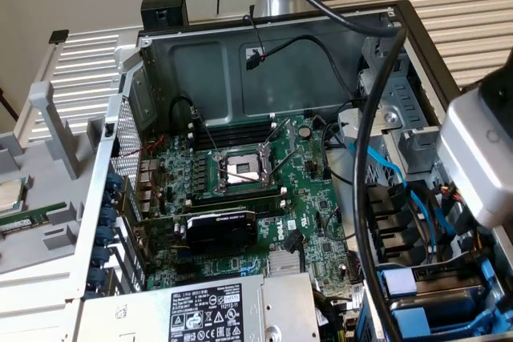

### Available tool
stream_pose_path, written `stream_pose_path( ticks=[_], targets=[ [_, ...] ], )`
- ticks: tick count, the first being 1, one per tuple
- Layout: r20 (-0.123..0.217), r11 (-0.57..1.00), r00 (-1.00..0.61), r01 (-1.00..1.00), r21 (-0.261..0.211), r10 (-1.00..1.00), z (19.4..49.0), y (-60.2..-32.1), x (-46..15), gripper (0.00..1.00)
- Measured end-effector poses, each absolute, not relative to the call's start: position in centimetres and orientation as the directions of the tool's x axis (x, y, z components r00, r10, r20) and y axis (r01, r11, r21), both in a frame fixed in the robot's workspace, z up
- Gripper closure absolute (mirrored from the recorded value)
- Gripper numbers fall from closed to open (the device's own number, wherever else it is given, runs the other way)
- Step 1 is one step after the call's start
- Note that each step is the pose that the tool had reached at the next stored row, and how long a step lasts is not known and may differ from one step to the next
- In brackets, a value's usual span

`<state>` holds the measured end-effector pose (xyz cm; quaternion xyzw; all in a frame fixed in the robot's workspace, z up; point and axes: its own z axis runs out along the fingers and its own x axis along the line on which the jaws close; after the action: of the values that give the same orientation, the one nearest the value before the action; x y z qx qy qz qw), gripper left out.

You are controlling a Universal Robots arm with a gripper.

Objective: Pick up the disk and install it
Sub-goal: 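Insert the first disk wire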

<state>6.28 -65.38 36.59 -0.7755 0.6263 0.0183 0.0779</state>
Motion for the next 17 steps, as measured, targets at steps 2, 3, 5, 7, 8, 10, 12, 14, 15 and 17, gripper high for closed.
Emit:
stream_pose_path(
  ticks=[2, 3, 5, 7, 8, 10, 12, 14, 15, 17],
  targets=[
    [-0.130, -0.203, 0.214, -0.975, -0.094, -0.968, 36.5, -65.4, 6.3, 0.42],
    [-0.133, -0.203, 0.214, -0.975, -0.092, -0.968, 36.4, -65.4, 6.3, 0.49],
    [-0.138, -0.202, 0.213, -0.975, -0.090, -0.967, 36.2, -65.4, 6.3, 0.49],
    [-0.145, -0.201, 0.212, -0.976, -0.088, -0.966, 36.0, -65.4, 6.4, 0.49],
    [-0.148, -0.201, 0.212, -0.976, -0.086, -0.966, 35.9, -65.4, 6.4, 0.49],
    [-0.154, -0.200, 0.211, -0.976, -0.083, -0.965, 35.9, -65.3, 6.4, 0.49],
    [-0.160, -0.200, 0.211, -0.976, -0.080, -0.964, 35.8, -65.3, 6.4, 0.51],
    [-0.167, -0.200, 0.210, -0.977, -0.076, -0.963, 35.7, -65.3, 6.5, 0.64],
    [-0.171, -0.199, 0.209, -0.977, -0.074, -0.963, 35.6, -65.3, 6.5, 0.64],
    [-0.180, -0.199, 0.209, -0.977, -0.071, -0.961, 35.5, -65.3, 6.5, 0.64]
  ],
)
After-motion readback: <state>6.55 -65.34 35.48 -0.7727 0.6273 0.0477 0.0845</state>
